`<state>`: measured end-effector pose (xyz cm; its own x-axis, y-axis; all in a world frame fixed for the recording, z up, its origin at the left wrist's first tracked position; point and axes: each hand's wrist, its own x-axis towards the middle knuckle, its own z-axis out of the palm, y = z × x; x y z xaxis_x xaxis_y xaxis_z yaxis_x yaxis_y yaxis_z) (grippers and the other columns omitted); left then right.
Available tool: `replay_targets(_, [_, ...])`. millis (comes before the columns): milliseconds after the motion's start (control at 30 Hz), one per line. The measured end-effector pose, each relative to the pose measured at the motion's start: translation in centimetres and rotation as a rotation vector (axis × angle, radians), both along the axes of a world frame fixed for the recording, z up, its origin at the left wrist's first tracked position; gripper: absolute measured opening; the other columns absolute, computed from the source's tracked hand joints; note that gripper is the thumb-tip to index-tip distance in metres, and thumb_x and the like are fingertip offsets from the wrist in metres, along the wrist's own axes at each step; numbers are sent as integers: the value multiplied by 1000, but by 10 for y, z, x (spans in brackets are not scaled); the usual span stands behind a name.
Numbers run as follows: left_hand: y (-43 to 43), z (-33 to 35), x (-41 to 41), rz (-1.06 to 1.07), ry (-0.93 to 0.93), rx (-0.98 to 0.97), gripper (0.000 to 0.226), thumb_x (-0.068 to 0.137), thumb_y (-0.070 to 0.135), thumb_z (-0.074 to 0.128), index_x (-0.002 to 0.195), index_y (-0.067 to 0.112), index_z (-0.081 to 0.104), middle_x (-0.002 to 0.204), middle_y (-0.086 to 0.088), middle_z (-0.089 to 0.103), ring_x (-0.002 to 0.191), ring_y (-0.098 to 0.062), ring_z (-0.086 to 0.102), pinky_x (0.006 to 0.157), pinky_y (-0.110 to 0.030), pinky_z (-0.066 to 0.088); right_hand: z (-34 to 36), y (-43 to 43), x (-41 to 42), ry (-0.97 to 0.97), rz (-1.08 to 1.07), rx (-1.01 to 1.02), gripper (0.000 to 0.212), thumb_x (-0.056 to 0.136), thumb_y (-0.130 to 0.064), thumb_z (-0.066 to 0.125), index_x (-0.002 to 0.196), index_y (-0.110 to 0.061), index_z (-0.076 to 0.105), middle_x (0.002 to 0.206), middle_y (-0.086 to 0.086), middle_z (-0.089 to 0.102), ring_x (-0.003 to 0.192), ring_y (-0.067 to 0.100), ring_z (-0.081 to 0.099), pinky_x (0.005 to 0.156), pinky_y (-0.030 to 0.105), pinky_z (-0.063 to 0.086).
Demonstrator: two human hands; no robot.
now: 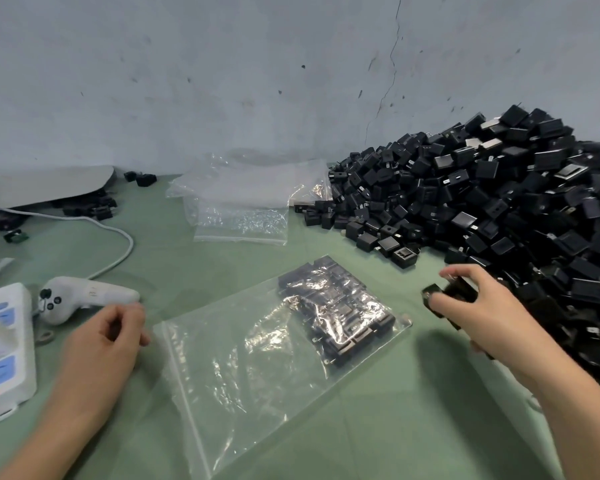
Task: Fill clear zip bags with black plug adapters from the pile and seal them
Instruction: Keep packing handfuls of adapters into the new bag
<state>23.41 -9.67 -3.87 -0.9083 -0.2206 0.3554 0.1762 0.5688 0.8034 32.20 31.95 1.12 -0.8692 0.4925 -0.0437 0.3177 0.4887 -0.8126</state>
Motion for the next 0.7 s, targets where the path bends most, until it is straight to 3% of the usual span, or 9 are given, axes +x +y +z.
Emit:
replay_targets(67, [17,22,13,-10,121,38,44,86,57,46,71,18,62,60,7,62,48,-13,47,46,-25,36,17,-21,-3,131,181,-403,34,71,-43,78,102,-50,66,86,2,75,66,19,67,50,32,46])
replay_targets(133, [42,46,29,-168,221,68,36,89,56,49,81,24,63,65,1,61,51,-17,50,47,-26,38,26,-48,-11,161,374,-627,42,65,-40,78,106,-42,70,90,-3,75,71,21,69,45,28,44])
replay_targets(200, [66,63,45,-418,233,55,25,88,55,54,102,37,63,78,4,63,58,-13,56,50,-19,43,28,-81,-18,152,526,-658,45,64,-39,76,108,-40,70,86,-3,75,70,21,66,42,27,43])
replay_targets(300, [84,65,56,-646,177,-93,46,87,54,59,131,52,47,93,9,61,72,-13,62,59,-12,45,27,-123,-23,150,674,-608,41,72,-35,73,112,-43,67,81,-2,70,67,15,60,45,27,43])
replay_targets(400, [81,58,59,-596,232,-187,41,87,51,58,128,50,51,93,10,58,82,-15,61,63,-12,43,25,-147,-24,156,754,-617,37,76,-33,70,111,-44,65,77,-7,69,65,7,61,49,27,45])
replay_targets(533, [63,52,69,-477,204,-62,34,84,52,59,118,52,55,103,9,58,94,-13,61,66,-10,44,23,-177,-22,145,821,-685,37,73,-35,69,110,-44,65,76,-2,67,69,9,60,49,29,45])
replay_targets(700, [26,49,73,-413,-19,279,34,89,45,61,122,46,54,104,10,71,93,-9,69,83,-26,56,20,-198,-21,81,822,-770,38,70,-42,72,107,-44,67,107,2,74,74,15,65,48,29,44])
